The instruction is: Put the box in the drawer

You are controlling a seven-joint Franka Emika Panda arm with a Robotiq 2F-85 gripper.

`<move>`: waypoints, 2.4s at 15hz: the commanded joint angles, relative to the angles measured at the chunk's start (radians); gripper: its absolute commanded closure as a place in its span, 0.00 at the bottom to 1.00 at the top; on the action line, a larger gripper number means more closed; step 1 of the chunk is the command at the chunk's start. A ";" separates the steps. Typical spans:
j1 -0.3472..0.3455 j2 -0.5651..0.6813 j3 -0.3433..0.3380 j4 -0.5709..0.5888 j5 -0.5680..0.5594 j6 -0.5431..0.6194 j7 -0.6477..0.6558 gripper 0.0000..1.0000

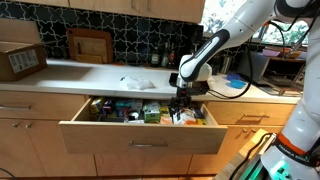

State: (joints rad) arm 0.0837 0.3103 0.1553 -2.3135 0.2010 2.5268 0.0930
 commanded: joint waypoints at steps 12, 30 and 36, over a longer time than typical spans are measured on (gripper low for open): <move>0.121 -0.095 -0.042 0.201 -0.189 -0.600 0.397 0.00; 0.196 0.128 -0.024 0.254 -0.051 -0.380 0.523 0.65; 0.221 0.154 -0.073 0.244 -0.084 -0.301 0.702 1.00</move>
State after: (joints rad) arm 0.2774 0.4526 0.1130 -2.0665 0.1396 2.2061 0.7084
